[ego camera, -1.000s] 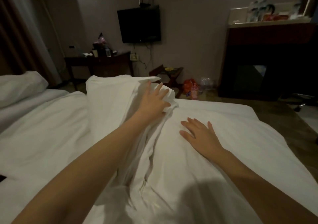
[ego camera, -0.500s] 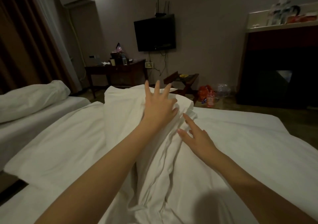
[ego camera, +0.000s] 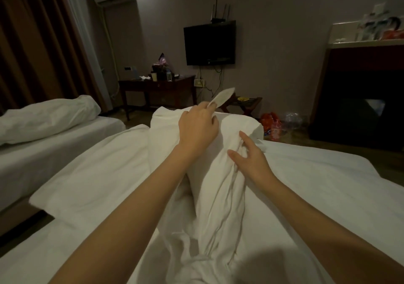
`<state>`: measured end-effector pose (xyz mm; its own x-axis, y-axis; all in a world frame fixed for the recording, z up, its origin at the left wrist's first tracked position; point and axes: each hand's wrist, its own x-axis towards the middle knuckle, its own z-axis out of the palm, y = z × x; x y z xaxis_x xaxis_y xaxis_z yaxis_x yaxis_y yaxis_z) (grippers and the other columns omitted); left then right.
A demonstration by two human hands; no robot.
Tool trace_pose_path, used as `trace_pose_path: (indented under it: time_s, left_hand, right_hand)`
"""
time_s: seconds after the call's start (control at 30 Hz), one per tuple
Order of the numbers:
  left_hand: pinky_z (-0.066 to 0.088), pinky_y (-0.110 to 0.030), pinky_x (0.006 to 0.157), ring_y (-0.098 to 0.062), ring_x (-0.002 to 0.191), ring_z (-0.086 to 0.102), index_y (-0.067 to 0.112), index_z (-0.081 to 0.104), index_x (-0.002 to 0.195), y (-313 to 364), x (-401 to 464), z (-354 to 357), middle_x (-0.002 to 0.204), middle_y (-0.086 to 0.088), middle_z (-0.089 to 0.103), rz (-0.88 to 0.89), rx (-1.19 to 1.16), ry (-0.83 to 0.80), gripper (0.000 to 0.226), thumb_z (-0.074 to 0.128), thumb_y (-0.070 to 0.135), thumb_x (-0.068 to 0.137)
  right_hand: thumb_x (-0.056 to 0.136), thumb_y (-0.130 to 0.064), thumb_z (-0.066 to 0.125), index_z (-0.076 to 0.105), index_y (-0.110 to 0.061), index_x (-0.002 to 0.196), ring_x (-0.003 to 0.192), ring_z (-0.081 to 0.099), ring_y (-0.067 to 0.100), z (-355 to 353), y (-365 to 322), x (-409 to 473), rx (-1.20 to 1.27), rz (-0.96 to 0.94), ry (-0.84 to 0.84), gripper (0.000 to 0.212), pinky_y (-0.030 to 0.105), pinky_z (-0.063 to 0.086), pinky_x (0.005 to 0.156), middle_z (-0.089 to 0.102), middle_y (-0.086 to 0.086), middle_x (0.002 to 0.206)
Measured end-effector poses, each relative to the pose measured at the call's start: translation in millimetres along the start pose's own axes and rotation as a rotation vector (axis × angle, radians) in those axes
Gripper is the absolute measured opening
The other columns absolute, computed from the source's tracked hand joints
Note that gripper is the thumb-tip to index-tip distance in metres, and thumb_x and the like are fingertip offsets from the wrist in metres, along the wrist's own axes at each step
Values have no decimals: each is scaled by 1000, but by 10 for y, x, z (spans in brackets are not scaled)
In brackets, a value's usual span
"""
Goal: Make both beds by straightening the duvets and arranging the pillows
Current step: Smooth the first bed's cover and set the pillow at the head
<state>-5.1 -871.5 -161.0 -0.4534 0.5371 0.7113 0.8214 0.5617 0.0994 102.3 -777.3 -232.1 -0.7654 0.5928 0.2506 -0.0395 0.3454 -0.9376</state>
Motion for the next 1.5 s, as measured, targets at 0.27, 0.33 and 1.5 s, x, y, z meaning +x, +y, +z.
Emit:
trace_pose_path:
  time_s: [0.27,0.33,1.5]
  left_hand:
    - [47,-32,79,-21,114,51,16,38,144,-717,-100,-864,141,-4,42,-240,-41,154,49,45,22,96]
    - [48,-37,89,-23,123,46,17,41,142,-928,-177,-1059,147,-4,35,-303,-33,171,48,46,25,95]
    - [27,-38,112,-14,128,43,34,56,128,2589,192,954,134,8,55,526,157,-559,35,55,38,94]
  right_hand:
    - [95,-1,49,29,-22,148,136,34,15,730,-702,-23,-108,-252,-126,61,21,29,107,37,3,149]
    - [94,-1,50,31,-22,148,136,33,11,988,-849,-100,-124,-305,-228,61,13,27,101,37,-2,148]
    - [96,-51,43,25,-36,148,146,10,8,-3174,634,-833,-777,81,-142,57,36,15,117,13,-15,158]
